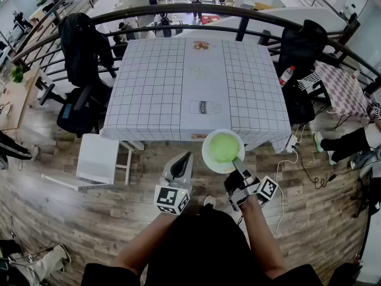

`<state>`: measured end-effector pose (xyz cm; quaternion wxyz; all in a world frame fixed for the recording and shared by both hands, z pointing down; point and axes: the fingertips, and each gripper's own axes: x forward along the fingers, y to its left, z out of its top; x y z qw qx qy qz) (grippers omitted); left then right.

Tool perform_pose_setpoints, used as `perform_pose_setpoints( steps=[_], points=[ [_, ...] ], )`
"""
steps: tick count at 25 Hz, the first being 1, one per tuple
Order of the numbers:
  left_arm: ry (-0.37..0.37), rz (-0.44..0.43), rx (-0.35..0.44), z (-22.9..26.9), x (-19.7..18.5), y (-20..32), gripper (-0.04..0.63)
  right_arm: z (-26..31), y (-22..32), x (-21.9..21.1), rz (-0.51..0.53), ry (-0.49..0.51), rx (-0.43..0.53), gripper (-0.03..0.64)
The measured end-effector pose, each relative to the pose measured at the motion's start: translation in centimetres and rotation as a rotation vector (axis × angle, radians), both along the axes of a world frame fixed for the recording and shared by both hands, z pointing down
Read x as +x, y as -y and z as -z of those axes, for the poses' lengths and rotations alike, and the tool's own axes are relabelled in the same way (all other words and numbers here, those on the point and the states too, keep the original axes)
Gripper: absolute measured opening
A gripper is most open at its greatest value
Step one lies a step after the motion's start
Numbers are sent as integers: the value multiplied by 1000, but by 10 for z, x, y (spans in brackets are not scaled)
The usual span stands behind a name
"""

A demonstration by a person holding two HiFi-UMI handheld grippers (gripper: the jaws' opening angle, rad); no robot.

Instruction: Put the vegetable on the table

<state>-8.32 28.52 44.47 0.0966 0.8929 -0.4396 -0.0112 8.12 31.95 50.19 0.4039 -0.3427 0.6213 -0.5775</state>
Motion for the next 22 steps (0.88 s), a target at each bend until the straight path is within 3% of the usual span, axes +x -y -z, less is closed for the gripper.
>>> perform_pose_setpoints(
  steps=[14,22],
  points=[
    [8,31,-2,-3,21,13,9,4,18,18,40,7,27,38],
    [6,79,-3,-6,38,23,9,-14,34,40,66,58,-29,35]
  ],
)
